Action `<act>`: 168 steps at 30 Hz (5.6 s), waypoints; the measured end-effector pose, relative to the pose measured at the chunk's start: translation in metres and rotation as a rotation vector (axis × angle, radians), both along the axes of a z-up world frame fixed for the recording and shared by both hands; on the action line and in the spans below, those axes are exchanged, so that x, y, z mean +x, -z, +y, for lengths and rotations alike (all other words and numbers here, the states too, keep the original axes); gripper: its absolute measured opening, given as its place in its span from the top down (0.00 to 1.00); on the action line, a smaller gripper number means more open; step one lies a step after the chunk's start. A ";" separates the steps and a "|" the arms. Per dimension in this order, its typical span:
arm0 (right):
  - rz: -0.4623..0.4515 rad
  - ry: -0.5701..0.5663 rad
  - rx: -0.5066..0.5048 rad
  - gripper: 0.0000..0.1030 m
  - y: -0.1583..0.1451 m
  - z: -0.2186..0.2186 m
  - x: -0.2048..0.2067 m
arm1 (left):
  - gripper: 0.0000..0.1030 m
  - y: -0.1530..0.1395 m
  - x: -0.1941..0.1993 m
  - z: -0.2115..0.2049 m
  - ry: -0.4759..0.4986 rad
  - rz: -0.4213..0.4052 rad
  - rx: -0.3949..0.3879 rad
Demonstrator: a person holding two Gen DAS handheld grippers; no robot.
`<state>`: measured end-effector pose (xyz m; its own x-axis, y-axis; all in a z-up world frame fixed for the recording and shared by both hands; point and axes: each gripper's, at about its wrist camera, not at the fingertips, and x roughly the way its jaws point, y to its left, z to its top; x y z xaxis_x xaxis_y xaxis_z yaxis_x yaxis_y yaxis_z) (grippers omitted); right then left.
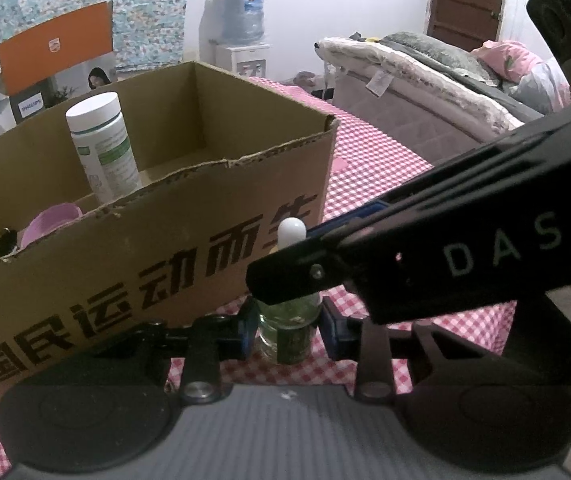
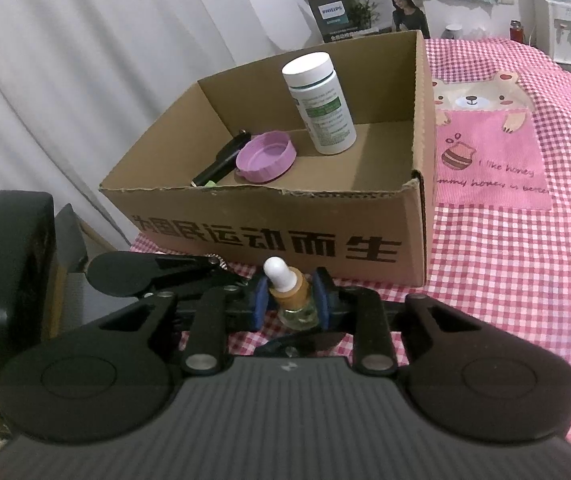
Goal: Organize rigid objects
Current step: 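Close the right gripper around the green dropper bottle, then lift the dropper bottle with the right gripper and carry it into the box, then open the right gripper to release the dropper bottle in the box, then move the right gripper back to the gold-lidded round jar, then close the right gripper on the gold-lidded jar, then lift the gold jar with the right gripper and carry it into the box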
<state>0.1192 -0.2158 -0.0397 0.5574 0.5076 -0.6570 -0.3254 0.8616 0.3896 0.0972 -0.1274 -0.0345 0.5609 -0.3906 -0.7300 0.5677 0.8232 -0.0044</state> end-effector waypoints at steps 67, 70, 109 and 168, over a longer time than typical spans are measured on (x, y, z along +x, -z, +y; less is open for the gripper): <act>-0.007 -0.155 -0.174 0.68 -0.064 0.000 0.215 | 0.30 -0.065 0.172 0.005 -0.148 0.125 -0.083; -0.054 -0.106 -0.128 0.46 -0.079 -0.012 0.198 | 0.22 -0.075 0.155 0.011 -0.143 0.089 -0.078; -0.421 0.174 -0.398 0.01 -0.097 0.060 -0.068 | 0.01 -0.063 -0.079 0.118 -0.291 -0.081 -0.015; 0.221 0.042 0.183 0.49 0.048 0.044 0.036 | 0.23 0.001 -0.026 0.059 -0.123 0.018 -0.027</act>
